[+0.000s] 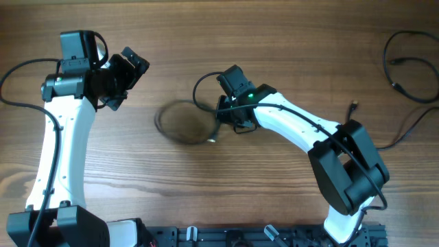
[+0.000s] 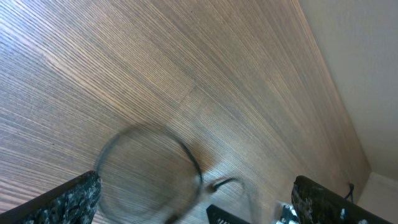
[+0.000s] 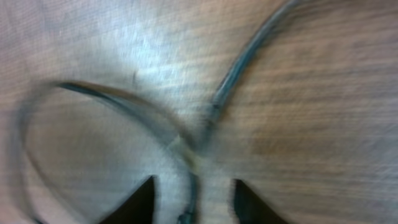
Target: Untangle cables
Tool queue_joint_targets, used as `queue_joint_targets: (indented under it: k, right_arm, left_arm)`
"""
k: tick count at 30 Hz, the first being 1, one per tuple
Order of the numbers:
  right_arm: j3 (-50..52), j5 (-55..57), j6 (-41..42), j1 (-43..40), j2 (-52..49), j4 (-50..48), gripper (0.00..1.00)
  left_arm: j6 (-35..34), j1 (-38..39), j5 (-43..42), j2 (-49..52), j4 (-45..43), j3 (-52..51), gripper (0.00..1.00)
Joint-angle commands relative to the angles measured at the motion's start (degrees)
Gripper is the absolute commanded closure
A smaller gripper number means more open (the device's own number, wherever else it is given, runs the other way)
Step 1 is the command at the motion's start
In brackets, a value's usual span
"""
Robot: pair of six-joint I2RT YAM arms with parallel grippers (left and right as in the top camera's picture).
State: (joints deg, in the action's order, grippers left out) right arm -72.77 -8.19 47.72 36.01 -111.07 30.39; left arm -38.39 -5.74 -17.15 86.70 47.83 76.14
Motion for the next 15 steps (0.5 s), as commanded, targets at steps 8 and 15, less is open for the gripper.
queue_joint_targets:
  k: [8,15]
  right_arm:
    - [-30.58,-9.88,-22.23,-11.52,3.72,31.76,0.96]
    - [-54.84,-2.51,-26.64,-35.01,3.67,26.1,0.96]
  left_arm:
    - [0.68,-0.28,0.55,0.44,0.0,0.37,0.0]
    - [0.68,-0.28,0.55,0.44,0.0,0.37,0.0]
